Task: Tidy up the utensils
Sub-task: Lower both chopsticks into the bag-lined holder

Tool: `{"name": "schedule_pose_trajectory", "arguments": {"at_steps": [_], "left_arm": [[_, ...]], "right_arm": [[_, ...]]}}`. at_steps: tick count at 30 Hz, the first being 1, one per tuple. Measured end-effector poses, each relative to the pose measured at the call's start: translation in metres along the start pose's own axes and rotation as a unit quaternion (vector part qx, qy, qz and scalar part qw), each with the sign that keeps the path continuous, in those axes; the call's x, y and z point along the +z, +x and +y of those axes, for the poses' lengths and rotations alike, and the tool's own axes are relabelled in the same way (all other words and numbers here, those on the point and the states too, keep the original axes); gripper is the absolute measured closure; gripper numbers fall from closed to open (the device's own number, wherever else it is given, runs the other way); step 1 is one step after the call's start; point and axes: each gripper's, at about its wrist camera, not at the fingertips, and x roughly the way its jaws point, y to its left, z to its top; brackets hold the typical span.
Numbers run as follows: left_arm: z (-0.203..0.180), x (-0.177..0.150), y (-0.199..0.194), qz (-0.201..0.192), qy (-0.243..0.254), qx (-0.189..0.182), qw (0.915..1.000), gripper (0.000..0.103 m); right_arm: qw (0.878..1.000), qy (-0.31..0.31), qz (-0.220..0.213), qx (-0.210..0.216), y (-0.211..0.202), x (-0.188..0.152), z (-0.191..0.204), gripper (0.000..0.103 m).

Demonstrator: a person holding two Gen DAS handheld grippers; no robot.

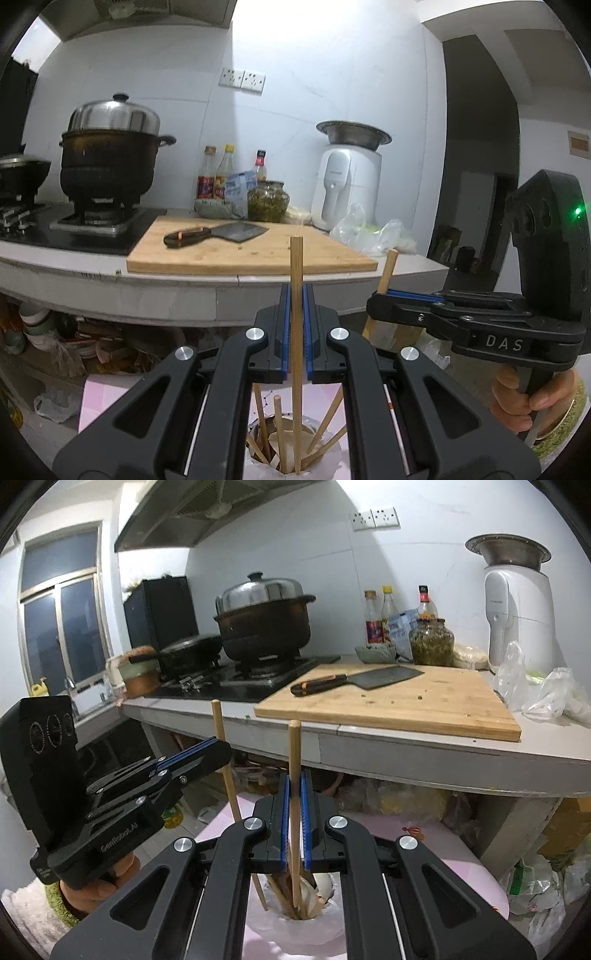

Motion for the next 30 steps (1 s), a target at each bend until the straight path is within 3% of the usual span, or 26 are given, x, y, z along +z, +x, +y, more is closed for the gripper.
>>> {"name": "schedule_pose_trajectory", "arguments": {"at_steps": [5, 13, 21, 30], "left_arm": [[0.011, -0.015, 0.011, 0.007, -0.012, -0.006, 0.9999, 0.098], [0.019, -0.024, 0.008, -0.014, -0.017, -0.018, 0.9996, 0.097], [0.024, -0.018, 0.016, -0.021, -0.022, -0.009, 0.9995, 0.098], [0.025, -0.04, 0.03, -0.011, -0.007, 0.003, 0.9999, 0.098]], "right_arm": [[1.0, -0.009, 0.015, -0.011, 0.02, -0.009, 0.001, 0.097], [0.999, -0.016, 0.029, -0.02, 0.04, -0.023, 0.001, 0.097], [0.999, -0.019, 0.027, -0.022, 0.044, -0.021, 0.002, 0.097], [0.999, -0.014, 0.047, -0.018, 0.057, -0.034, -0.002, 0.097]]}}
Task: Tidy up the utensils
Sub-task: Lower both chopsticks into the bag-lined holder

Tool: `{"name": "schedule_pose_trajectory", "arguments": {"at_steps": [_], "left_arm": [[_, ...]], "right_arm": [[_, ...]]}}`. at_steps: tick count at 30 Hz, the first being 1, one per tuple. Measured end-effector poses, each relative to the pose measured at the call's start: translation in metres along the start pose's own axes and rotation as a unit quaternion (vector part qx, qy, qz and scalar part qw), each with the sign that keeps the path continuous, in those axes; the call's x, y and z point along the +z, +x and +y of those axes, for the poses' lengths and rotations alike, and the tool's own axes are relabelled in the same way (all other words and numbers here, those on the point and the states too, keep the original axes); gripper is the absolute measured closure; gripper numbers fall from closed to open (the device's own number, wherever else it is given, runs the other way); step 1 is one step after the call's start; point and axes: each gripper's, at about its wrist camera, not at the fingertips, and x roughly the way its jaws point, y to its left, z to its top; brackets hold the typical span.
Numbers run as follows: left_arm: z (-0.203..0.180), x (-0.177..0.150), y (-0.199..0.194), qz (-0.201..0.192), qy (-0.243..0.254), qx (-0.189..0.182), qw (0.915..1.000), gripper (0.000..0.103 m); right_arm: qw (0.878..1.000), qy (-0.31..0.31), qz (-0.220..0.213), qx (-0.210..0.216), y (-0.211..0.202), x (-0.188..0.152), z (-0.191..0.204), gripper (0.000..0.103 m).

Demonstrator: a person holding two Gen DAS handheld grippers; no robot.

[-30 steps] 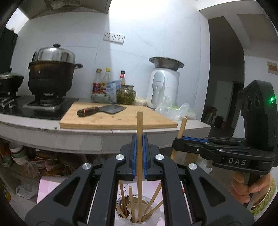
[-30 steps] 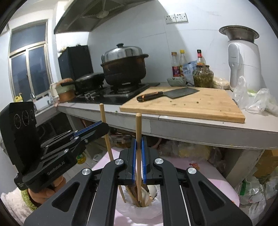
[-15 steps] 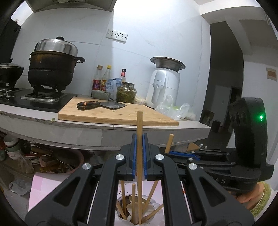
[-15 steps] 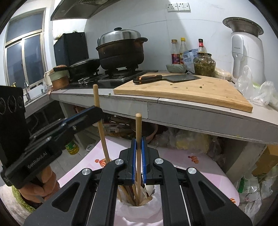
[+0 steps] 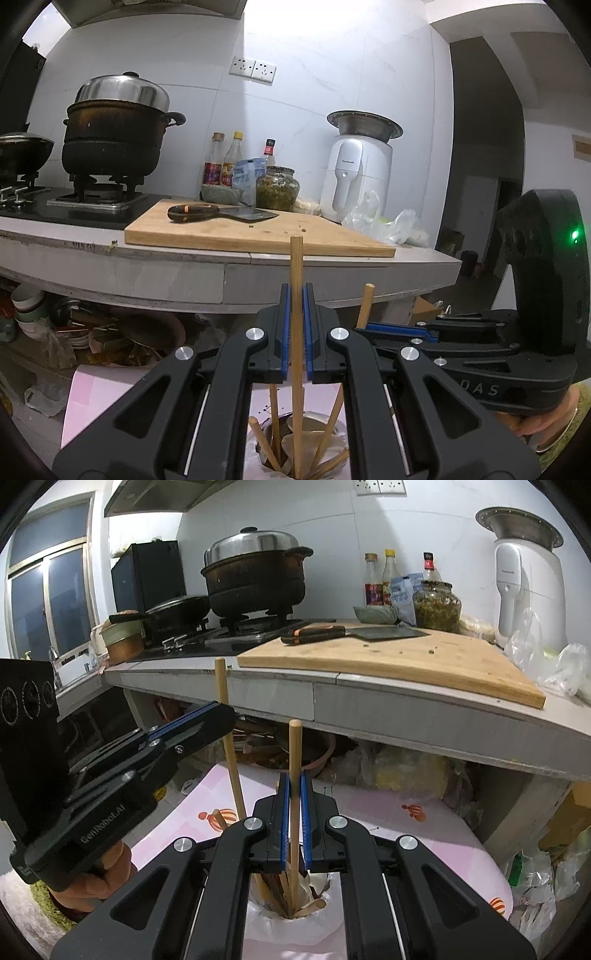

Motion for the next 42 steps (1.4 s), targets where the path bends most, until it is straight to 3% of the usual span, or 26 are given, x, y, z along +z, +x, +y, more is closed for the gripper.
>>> {"name": "schedule_pose_trajectory", "arguments": {"at_steps": [23, 42], "left_arm": [[0.015, -0.054, -0.001, 0.034, -0.008, -0.013, 0.9993, 0.097], [0.016, -0.075, 0.014, 0.088, -0.007, 0.005, 0.996, 0.097]], "right_arm": [[0.999, 0.0, 0.048, -0.001, 0.024, -0.041, 0.002, 0.097], [0.996, -0.009, 0.088, -0.021, 0.047, -0.038, 0.002, 0.095]]}}
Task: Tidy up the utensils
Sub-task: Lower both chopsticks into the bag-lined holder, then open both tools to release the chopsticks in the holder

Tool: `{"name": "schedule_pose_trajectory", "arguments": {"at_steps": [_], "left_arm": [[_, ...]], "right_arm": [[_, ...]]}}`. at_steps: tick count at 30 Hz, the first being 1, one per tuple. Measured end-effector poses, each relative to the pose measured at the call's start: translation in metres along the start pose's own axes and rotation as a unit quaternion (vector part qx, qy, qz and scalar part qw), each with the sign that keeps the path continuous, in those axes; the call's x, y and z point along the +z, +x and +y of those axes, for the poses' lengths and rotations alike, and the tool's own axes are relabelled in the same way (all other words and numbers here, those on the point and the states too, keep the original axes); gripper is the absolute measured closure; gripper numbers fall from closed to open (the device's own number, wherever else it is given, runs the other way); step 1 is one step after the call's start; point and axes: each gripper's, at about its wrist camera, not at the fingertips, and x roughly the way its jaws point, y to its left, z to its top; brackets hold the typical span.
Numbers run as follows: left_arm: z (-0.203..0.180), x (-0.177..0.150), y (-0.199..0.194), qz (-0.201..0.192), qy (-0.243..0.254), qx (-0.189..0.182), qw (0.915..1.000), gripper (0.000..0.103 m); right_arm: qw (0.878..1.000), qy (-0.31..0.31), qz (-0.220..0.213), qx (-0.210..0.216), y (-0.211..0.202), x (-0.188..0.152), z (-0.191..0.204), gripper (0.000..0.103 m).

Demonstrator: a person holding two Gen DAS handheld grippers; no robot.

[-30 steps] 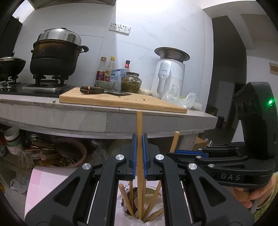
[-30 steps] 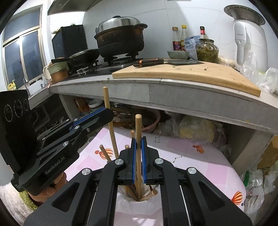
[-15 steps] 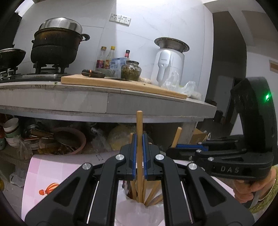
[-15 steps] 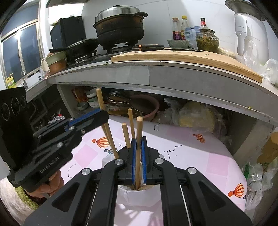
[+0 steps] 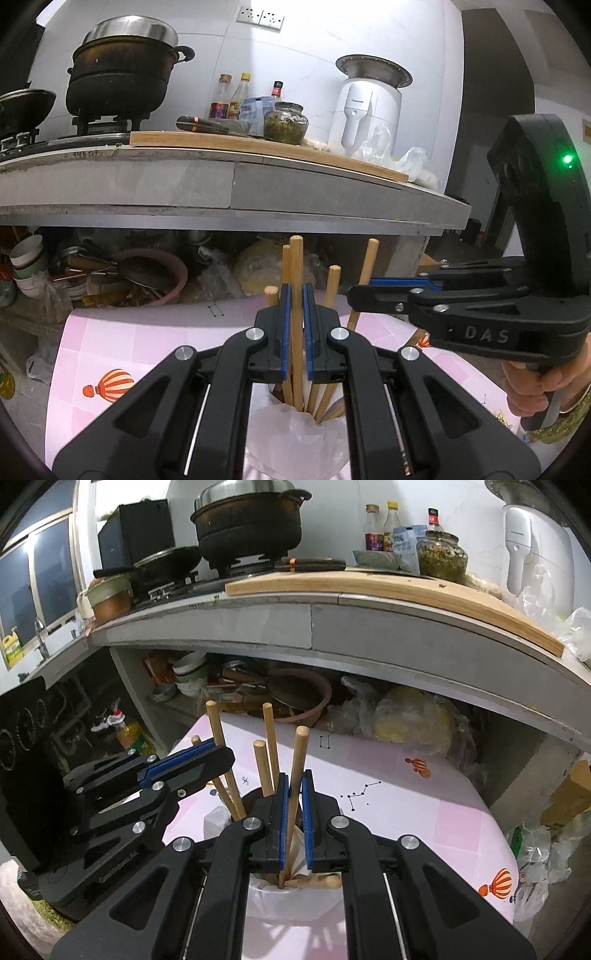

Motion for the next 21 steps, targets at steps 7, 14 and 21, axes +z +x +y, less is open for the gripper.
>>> {"name": "schedule_pose_trajectory", "arguments": {"at_steps": [7, 14, 21], "left_arm": [[0.001, -0.004, 0.008, 0.016, 0.001, 0.004, 0.9999, 0.097], [0.003, -0.004, 0.004, 0.021, -0.006, 0.0, 0.9998, 0.088], [0.001, -0.003, -0.013, 0.012, -0.007, 0.003, 0.9999, 0.071]], "right_arm": [[1.0, -0.006, 0.021, -0.003, 0.012, -0.001, 0.002, 0.095], [1.0, 0.005, 0.021, 0.003, 0.004, 0.002, 0.0, 0.093], [1.0, 0.013, 0.004, 0.004, -0.013, 0.001, 0.001, 0.076]]}}
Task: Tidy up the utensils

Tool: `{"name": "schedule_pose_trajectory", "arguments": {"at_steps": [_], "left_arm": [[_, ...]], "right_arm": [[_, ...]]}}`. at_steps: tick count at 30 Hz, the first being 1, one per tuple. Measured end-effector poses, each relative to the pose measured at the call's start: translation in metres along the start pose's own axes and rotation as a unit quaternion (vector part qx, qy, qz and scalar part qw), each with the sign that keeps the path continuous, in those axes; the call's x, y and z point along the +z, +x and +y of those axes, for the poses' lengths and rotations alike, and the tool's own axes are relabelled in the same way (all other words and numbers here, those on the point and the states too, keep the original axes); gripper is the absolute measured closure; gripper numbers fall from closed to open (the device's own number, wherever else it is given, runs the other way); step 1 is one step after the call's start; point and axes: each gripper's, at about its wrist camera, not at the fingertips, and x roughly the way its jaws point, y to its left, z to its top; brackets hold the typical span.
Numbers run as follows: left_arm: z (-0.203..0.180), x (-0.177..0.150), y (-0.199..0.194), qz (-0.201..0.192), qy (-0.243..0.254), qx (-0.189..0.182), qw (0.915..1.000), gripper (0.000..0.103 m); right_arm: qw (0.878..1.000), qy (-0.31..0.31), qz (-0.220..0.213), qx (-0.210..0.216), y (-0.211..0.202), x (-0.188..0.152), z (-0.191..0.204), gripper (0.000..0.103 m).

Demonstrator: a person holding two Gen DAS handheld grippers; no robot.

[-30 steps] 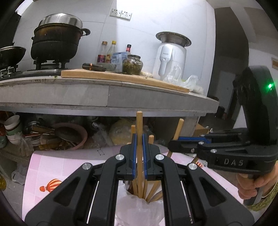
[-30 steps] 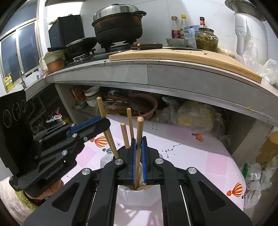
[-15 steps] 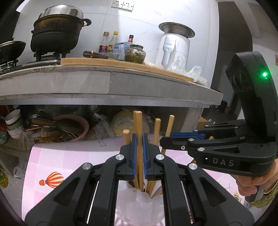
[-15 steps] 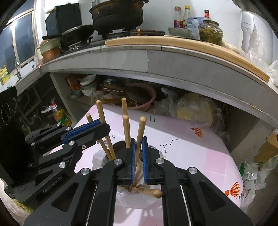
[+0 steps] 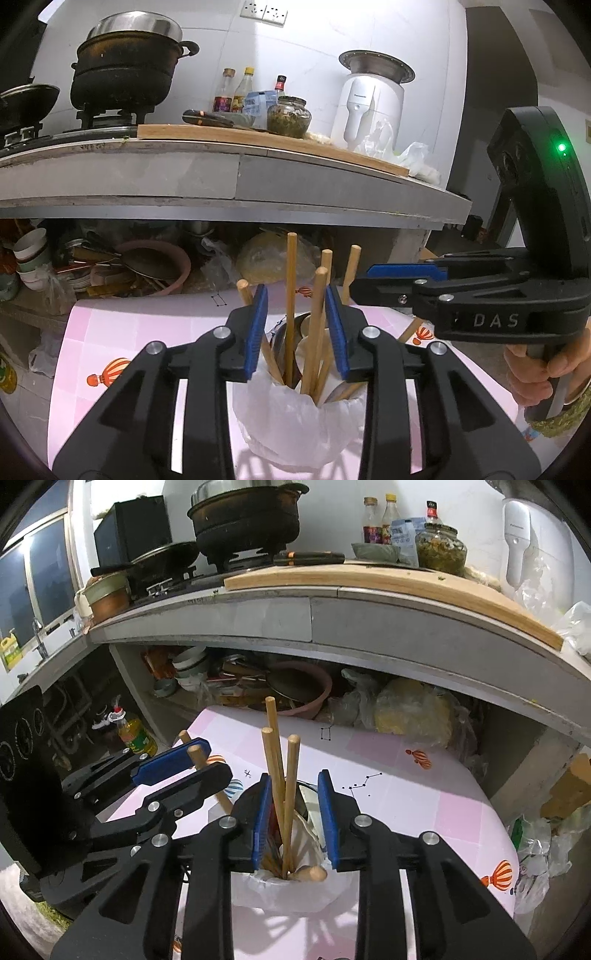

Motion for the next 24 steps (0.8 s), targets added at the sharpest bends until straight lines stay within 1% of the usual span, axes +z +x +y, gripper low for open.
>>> {"name": "schedule_pose_trajectory", "arguments": {"at_steps": [3, 6, 8, 9, 10, 11, 12, 14, 16, 19, 20, 21, 24], "left_arm": [[-0.002, 0.001, -0.009, -0.003, 0.0, 0.003, 1.0, 0.067], [-0.005, 0.002, -0.024, -0.007, -0.002, 0.009, 0.9999, 0.058], [-0.008, 0.001, -0.037, -0.008, -0.002, 0.016, 0.9998, 0.047], [-0.01, 0.0, -0.044, -0.008, 0.001, 0.022, 0.9997, 0.045], [-0.013, -0.002, -0.052, -0.01, 0.003, 0.027, 0.9996, 0.041], [-0.015, -0.004, -0.057, -0.01, 0.005, 0.031, 0.9995, 0.036], [-0.018, -0.007, -0.065, -0.01, 0.005, 0.036, 0.9993, 0.034], [-0.022, -0.014, -0.079, -0.006, 0.001, 0.045, 0.999, 0.026], [-0.026, -0.024, -0.093, -0.002, -0.005, 0.057, 0.9984, 0.021], [-0.03, -0.037, -0.111, -0.001, -0.015, 0.071, 0.9973, 0.017], [-0.032, -0.043, -0.118, -0.001, -0.02, 0.076, 0.9969, 0.014], [-0.035, -0.049, -0.124, 0.001, -0.022, 0.082, 0.9964, 0.014], [-0.046, -0.065, -0.135, 0.016, -0.007, 0.108, 0.994, 0.012]], "right_arm": [[1.0, 0.005, -0.012, 0.001, -0.013, -0.003, 0.0, 0.074], [0.999, 0.013, -0.038, 0.003, -0.035, -0.01, 0.0, 0.068], [0.998, 0.017, -0.057, 0.002, -0.052, -0.018, 0.001, 0.061], [0.998, 0.019, -0.067, 0.001, -0.06, -0.023, 0.001, 0.059], [0.997, 0.023, -0.08, 0.0, -0.072, -0.031, 0.002, 0.054], [0.996, 0.027, -0.088, -0.001, -0.079, -0.036, 0.002, 0.047], [0.995, 0.031, -0.096, -0.003, -0.086, -0.043, 0.002, 0.044], [0.993, 0.039, -0.111, -0.007, -0.102, -0.059, 0.004, 0.037], [0.991, 0.046, -0.126, -0.019, -0.116, -0.078, 0.007, 0.033], [0.987, 0.057, -0.144, -0.038, -0.132, -0.104, 0.012, 0.025], [0.986, 0.059, -0.147, -0.045, -0.135, -0.111, 0.013, 0.023], [0.985, 0.06, -0.15, -0.053, -0.138, -0.121, 0.016, 0.023], [0.983, 0.061, -0.154, -0.085, -0.145, -0.149, 0.025, 0.017]]}}
